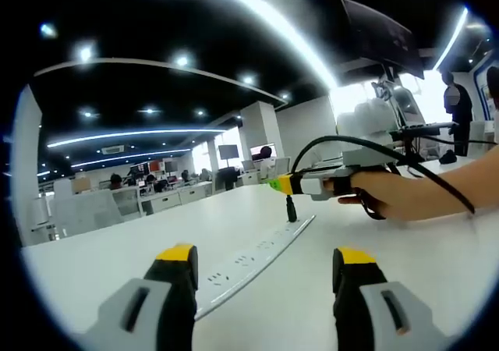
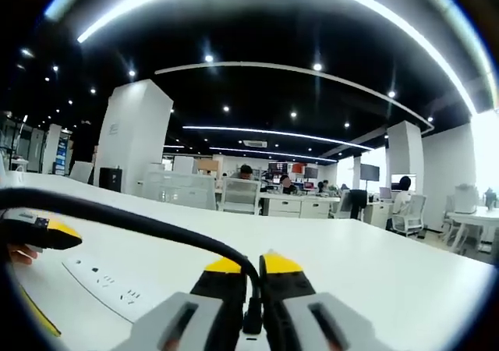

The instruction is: Locate the USB plug end of the data cable currently connected to the USB port on the desk. Grip the plug, withdraw it from the port, and place it onto the desktop.

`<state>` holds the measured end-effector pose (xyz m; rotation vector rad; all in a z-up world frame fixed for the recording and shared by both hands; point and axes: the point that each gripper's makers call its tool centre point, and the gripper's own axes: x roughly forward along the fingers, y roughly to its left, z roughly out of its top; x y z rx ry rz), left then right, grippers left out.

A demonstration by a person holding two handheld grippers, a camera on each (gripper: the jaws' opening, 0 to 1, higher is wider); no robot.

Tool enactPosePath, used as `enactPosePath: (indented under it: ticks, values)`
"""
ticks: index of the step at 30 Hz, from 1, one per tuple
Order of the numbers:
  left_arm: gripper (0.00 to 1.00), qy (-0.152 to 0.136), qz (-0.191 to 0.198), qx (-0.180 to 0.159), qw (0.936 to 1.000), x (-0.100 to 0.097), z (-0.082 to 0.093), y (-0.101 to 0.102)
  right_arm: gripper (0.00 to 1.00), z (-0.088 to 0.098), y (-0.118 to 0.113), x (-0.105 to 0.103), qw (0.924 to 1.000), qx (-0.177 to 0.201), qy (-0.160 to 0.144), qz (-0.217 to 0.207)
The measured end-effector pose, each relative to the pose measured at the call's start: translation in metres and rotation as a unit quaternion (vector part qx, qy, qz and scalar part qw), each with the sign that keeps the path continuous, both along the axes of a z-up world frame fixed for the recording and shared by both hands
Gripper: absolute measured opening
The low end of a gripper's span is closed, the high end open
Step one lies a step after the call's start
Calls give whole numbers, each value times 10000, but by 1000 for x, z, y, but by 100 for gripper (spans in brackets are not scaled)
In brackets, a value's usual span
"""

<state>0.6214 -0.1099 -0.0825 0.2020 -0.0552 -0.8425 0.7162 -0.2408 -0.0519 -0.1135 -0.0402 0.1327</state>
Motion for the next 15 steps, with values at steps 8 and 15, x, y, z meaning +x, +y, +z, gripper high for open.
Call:
enactPosePath:
  ticks: [8, 15]
  values:
    - [70, -2, 6, 31, 10000, 0, -1, -1, 7, 1, -8, 8, 9998, 173, 7, -19]
    - [70, -6, 3, 88, 10000, 0, -3, -1, 6, 0, -9, -1, 9993, 379, 48, -50]
